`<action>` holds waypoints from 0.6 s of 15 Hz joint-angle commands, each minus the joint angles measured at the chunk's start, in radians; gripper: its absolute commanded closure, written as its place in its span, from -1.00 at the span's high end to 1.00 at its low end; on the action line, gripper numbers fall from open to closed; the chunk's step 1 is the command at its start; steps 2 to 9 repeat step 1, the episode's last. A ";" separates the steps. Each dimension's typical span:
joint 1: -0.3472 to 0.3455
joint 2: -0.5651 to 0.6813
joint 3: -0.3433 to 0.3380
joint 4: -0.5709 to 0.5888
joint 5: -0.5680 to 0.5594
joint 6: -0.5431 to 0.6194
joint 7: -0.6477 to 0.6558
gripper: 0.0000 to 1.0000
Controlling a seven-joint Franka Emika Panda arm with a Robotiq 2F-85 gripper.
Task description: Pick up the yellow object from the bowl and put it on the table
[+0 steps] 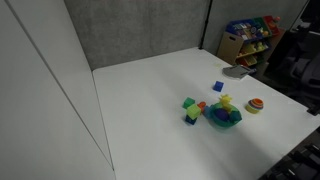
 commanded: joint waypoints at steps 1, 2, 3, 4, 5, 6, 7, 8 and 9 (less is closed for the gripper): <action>-0.010 -0.004 0.009 -0.001 0.003 -0.003 -0.003 1.00; -0.010 -0.004 0.009 -0.001 0.003 -0.003 -0.003 1.00; -0.010 -0.004 0.009 -0.001 0.003 -0.003 -0.003 1.00; -0.010 -0.004 0.009 -0.001 0.003 -0.003 -0.003 1.00; -0.010 -0.004 0.009 -0.001 0.003 -0.003 -0.003 1.00; -0.010 -0.004 0.009 -0.001 0.003 -0.003 -0.003 1.00; -0.010 -0.004 0.009 -0.001 0.003 -0.003 -0.003 1.00; -0.010 -0.004 0.009 -0.001 0.003 -0.003 -0.003 1.00; -0.010 -0.004 0.009 -0.001 0.003 -0.003 -0.003 1.00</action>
